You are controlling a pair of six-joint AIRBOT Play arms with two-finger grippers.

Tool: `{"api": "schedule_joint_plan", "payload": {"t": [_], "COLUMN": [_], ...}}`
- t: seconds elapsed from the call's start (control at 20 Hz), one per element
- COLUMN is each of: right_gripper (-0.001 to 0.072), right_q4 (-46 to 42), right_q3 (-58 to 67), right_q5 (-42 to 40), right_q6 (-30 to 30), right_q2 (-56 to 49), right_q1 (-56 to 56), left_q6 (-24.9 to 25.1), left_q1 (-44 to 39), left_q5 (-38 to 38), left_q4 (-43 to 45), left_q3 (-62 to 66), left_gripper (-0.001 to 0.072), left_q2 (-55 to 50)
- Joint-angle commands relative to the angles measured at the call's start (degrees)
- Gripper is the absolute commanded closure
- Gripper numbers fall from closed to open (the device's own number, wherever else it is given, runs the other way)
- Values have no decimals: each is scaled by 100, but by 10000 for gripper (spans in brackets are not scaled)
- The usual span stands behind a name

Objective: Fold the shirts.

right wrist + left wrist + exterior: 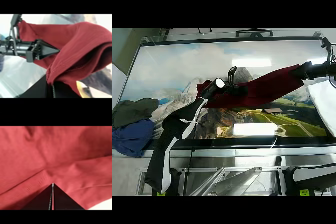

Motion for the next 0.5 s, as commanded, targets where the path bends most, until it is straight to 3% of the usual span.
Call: {"api": "schedule_joint_plan", "payload": {"t": [0.0,0.15,0.3,0.45], "right_gripper": [687,687,687,686], "right_q4": [531,1051,1130,1606], "right_q3": [20,20,20,20], "right_q5": [70,-485,-1862,-3869], "right_q6": [144,190,227,50], "right_q2": [42,35,-92,-610], "right_q1": [219,1005,2430,4385], "left_q6": [-20,588,1172,1200], "left_q1": [428,1300,2302,3018], "left_q5": [-1434,-2441,-3145,-3788], "left_q4": [-754,-2439,-4037,-4113], "left_q3": [662,328,-149,-149], "left_gripper": [697,698,698,697], "left_q2": [118,1115,2162,2750]}}
